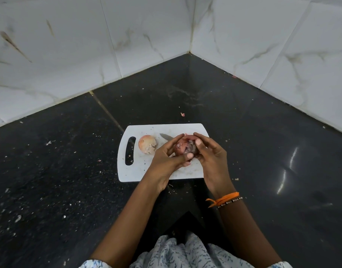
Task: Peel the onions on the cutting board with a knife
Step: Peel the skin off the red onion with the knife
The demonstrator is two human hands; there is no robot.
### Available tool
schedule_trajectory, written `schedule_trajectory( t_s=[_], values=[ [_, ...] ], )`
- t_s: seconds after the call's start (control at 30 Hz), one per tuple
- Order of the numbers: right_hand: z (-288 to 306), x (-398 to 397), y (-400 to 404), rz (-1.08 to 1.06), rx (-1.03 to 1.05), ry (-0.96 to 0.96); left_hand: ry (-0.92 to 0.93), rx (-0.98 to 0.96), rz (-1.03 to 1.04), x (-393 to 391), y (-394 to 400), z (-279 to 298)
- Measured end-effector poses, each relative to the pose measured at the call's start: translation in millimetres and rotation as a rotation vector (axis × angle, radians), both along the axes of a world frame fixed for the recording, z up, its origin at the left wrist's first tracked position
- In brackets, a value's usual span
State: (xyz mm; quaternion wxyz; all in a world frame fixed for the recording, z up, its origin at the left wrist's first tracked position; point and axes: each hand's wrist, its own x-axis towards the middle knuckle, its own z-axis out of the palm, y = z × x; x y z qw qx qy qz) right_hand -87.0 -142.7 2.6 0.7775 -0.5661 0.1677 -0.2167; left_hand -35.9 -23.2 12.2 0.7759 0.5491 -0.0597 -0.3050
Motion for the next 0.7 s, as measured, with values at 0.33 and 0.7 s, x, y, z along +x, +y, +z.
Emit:
schedule_trajectory(
  t_s=[0.33, 0.7],
  values=[
    [3, 17, -3, -0.147, 0.022, 0.103, 0.043, -0.121, -0.049, 2, 3, -5],
    [-2, 25, -9, -0.216, 0.083, 0.232, -0.158, -0.074, 0.129, 2, 4, -5]
  ],
)
